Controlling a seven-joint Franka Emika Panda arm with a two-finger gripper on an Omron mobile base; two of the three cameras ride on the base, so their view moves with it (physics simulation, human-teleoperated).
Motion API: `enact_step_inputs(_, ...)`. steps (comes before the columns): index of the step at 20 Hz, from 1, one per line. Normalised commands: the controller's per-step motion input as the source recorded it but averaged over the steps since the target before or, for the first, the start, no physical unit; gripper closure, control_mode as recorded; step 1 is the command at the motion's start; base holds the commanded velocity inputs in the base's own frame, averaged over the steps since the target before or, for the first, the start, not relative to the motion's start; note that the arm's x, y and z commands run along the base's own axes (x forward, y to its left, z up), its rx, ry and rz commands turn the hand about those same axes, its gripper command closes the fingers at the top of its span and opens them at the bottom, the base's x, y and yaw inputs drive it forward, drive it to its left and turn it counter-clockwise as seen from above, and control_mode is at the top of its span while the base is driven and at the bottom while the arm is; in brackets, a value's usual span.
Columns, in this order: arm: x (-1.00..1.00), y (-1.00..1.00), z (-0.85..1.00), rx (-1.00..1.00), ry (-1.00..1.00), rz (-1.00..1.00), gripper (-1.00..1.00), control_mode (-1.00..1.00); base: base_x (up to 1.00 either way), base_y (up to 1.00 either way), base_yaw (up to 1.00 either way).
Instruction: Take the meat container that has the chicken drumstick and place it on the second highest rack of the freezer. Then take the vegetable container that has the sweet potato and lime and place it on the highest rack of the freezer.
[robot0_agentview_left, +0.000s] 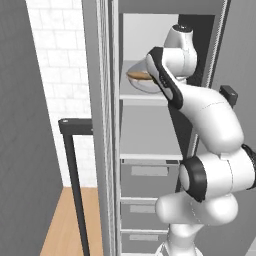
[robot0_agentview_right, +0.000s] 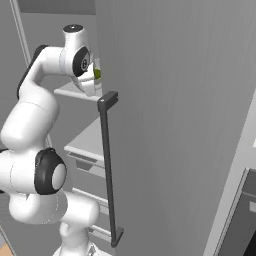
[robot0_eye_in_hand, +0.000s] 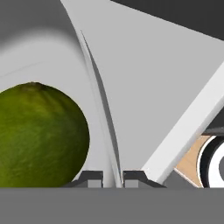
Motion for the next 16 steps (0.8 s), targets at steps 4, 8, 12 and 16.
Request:
enact_step_inputs(4,0.21,0.01,-0.40,0.00,0.00,-0.04,1.00,-1.00,0.00,0.00,0.00)
enact_step_inputs(8,0.45,0.01,-0.18,0.00,0.00,-0.03,1.00,-1.00,0.00,0.00,0.00)
enact_step_inputs(12,0.61,0.06,-0.03,-0.01,0.00,-0.04,1.00,-1.00,0.00,0.00,0.00)
enact_step_inputs(16,0.46,0.13,-0.01,-0.02,0.00,-0.05,-1.00,-1.00,0.00,0.00,0.00)
